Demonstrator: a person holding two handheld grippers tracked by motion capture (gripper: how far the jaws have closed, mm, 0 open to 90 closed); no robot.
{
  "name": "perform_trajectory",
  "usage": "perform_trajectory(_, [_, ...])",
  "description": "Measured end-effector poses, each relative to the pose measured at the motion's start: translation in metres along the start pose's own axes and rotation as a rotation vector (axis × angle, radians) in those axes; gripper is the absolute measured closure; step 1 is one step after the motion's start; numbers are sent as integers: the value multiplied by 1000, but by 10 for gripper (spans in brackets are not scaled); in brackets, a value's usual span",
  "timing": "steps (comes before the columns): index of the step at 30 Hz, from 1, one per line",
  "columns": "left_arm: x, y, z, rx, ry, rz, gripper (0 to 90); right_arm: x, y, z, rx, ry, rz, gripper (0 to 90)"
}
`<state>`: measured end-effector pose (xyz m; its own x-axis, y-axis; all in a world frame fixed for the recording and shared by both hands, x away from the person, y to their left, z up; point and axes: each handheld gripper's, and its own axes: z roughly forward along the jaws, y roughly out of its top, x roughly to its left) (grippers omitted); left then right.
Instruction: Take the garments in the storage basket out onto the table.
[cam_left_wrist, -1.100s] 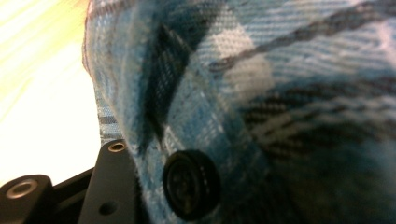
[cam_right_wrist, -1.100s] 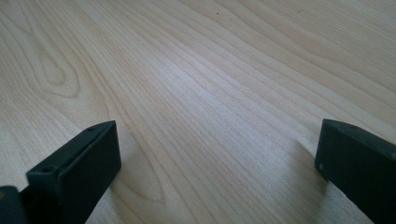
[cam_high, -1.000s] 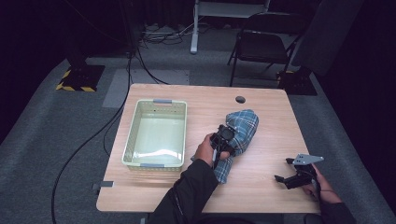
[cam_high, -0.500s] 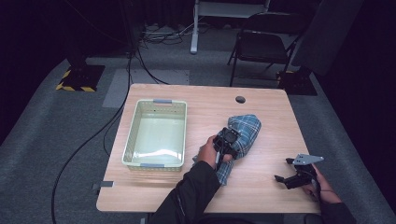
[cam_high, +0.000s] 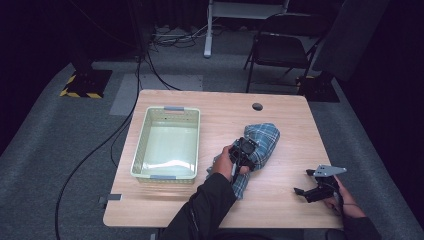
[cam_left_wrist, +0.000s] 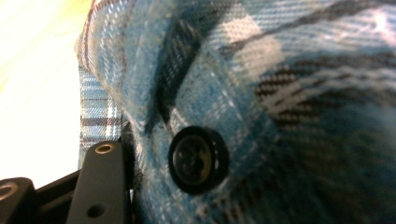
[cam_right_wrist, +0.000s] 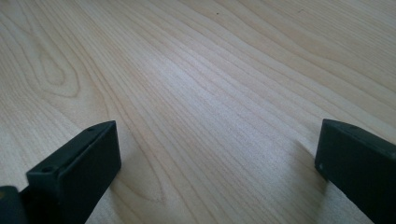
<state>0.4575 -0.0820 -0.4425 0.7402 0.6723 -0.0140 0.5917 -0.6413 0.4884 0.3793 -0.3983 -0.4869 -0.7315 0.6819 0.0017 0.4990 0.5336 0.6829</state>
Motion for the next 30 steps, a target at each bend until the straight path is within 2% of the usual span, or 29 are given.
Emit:
perform_trajectory(6, [-1,0,0,3,1,-2,382,0,0,0,0,0,0,2])
perform_trajectory(17, [-5,0,-3,1,-7,23,244,0,0,0,0,0,0,2])
perform_trajectory(20, [-7,-1,-5,5,1,43,187,0,0,0,0,0,0,2])
perform_trajectory(23, [-8,-2,-6,-3,24,44,155,0,0,0,0,0,0,3])
perform_trajectory(25, [-8,-3,-6,-7,19,41,137,0,0,0,0,-1,0,3])
perform_trajectory(30, [-10,-5,-6,1,40,55,91,0,0,0,0,-1,0,3])
